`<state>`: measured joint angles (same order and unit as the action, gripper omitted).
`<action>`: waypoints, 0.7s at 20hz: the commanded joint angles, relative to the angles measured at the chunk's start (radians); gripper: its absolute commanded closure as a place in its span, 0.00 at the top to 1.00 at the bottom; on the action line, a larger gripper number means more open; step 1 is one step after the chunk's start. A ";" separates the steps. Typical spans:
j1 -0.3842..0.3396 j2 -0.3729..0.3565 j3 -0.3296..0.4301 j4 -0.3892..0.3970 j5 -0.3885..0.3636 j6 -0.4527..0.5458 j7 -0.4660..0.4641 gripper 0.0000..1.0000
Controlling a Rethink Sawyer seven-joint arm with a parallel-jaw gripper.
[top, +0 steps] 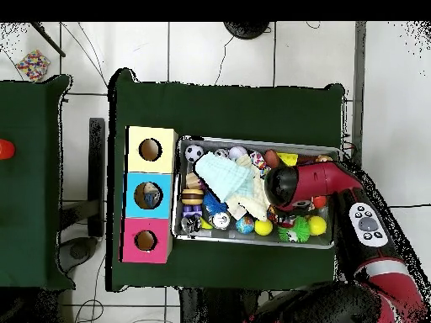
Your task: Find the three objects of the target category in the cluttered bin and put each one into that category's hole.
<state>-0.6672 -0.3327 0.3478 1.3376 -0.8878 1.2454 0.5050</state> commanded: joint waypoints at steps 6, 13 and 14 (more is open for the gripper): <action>0.023 -0.081 0.013 0.018 -0.009 -0.092 0.000 0.00; 0.038 -0.138 0.008 0.057 0.002 -0.125 0.060 0.00; 0.037 -0.145 0.009 0.062 0.004 -0.129 0.059 0.00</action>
<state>-0.6450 -0.4272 0.3473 1.3412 -0.8876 1.2268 0.5050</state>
